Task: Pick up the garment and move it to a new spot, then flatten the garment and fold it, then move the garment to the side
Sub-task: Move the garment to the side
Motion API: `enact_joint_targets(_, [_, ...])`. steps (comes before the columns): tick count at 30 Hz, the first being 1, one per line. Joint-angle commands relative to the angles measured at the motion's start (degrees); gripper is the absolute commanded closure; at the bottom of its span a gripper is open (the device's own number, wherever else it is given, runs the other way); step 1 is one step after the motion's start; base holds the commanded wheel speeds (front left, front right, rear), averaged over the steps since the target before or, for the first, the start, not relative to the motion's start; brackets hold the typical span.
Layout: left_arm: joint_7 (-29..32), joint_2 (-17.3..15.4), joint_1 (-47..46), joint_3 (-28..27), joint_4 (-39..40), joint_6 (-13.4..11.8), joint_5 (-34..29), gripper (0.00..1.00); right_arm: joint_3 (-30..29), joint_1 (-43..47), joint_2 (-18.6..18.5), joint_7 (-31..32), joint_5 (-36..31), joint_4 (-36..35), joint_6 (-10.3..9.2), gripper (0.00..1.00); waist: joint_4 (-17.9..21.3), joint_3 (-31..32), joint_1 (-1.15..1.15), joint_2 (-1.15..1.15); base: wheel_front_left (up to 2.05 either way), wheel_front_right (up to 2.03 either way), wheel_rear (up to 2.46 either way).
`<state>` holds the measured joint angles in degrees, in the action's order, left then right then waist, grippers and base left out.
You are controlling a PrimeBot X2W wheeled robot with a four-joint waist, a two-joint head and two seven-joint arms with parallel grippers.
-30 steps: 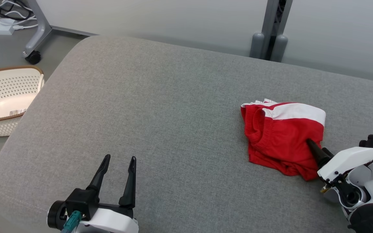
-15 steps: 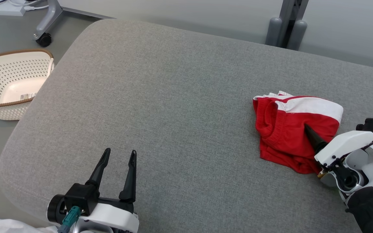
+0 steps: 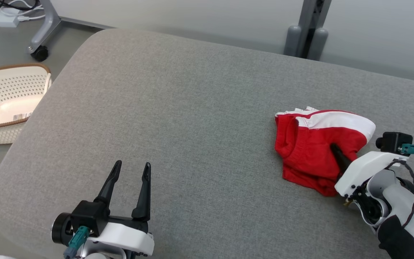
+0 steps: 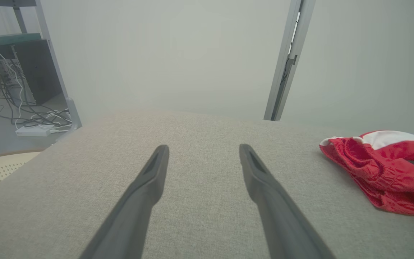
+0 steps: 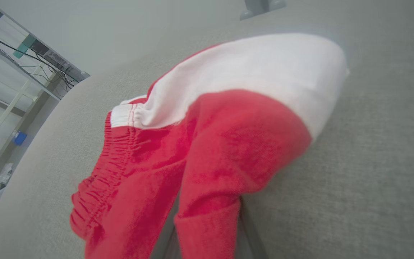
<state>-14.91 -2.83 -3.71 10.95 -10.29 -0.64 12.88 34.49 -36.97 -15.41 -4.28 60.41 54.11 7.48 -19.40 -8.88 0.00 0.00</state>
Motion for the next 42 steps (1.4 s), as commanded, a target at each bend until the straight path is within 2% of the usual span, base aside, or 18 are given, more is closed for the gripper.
enact_joint_targets(1, [-0.2,-0.2,0.6,-0.1,0.1,-0.1,-0.1,0.0,2.5,0.7,-1.2,-1.7,-2.1,0.0,0.03,1.0,1.8,1.6,0.0,0.0,0.0,0.0,0.0])
enact_joint_targets(7, [-0.2,-0.2,2.0,0.0,0.0,-0.3,0.4,0.0,11.3,0.2,-3.5,-4.2,-7.1,-0.3,0.02,1.0,7.1,5.2,0.0,0.0,0.0,0.0,0.0])
enact_joint_targets(10, [-0.2,-0.2,2.3,0.4,0.1,-0.6,0.9,0.0,13.5,-0.2,-4.7,-4.4,-8.0,-1.0,0.02,1.0,8.9,6.2,0.0,0.0,0.0,0.0,0.0])
enact_joint_targets(17, [-0.2,-0.2,3.1,1.6,0.8,-2.0,2.8,0.0,18.6,-2.1,-11.5,-4.2,-9.9,-4.2,0.02,1.0,14.7,7.6,0.0,0.0,0.0,0.0,0.0])
enact_joint_targets(22, [-0.2,-0.2,2.0,2.0,1.3,-2.6,3.5,0.0,18.7,-3.8,-16.4,-3.6,-9.0,-6.1,0.02,1.0,18.0,6.1,0.0,0.0,0.0,0.0,0.0])
enact_joint_targets(31, [-0.2,-0.2,-0.7,2.4,1.2,-1.8,2.3,0.0,16.6,-6.0,-23.7,-3.7,-8.9,-6.0,0.02,1.0,21.6,0.6,0.0,0.0,0.0,0.0,0.0])
enact_joint_targets(36, [-0.2,-0.2,-2.8,2.2,1.1,-0.9,1.2,0.0,14.4,-7.6,-26.0,-4.4,-9.9,-2.5,0.02,1.0,22.8,-3.2,0.0,0.0,0.0,0.0,0.0])
enact_joint_targets(42, [-0.2,-0.2,-4.8,1.5,0.8,0.1,-0.1,0.0,13.5,-10.0,-24.7,-6.0,-12.9,3.6,0.02,1.0,23.8,-7.3,0.0,0.0,0.0,0.0,0.0])
